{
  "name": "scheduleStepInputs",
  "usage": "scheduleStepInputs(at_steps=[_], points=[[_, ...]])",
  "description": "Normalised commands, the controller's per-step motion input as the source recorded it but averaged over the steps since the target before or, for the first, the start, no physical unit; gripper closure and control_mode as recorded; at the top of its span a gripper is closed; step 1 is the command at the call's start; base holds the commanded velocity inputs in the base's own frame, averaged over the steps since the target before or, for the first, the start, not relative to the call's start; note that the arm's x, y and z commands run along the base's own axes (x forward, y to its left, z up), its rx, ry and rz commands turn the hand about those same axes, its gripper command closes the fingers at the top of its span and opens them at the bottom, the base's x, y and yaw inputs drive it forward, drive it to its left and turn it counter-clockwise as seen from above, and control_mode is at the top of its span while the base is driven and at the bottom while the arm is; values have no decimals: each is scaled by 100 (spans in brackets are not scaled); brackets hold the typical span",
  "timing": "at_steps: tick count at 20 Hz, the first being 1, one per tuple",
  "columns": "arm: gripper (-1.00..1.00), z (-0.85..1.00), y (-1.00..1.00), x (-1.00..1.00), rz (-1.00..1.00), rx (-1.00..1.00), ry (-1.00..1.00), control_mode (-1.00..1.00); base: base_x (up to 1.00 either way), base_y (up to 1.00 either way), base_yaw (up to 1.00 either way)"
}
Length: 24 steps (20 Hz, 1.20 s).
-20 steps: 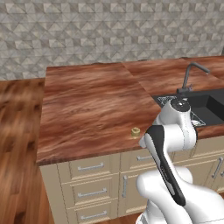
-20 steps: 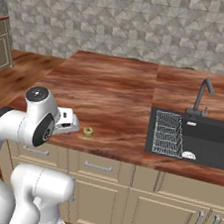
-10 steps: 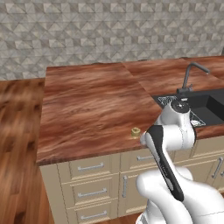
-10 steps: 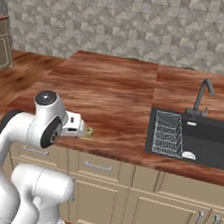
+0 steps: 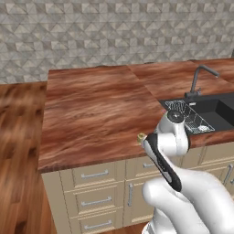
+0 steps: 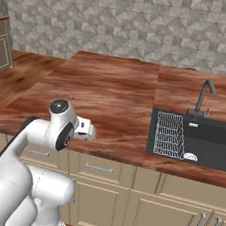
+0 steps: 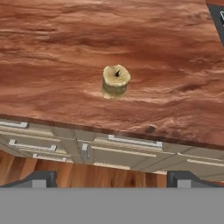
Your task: Pick the jar and candle from the dining table and place them in the open cabinet. Close the cabinet after placing the objects.
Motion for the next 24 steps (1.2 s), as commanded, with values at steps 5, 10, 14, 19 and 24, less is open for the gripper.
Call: scheduleStepInputs(at_steps=[5,10,14,19,24], points=[[-100,-34,0,54,0,0,2,-100,0,0,0],[-100,-33,0,24,2,3,2,-100,0,0,0],[-100,-50,0,8,2,7,4,-100,0,0,0],[-100,-24,0,3,1,2,1,-100,0,0,0],[-100,-7,0,18,0,0,0,-100,0,0,0]])
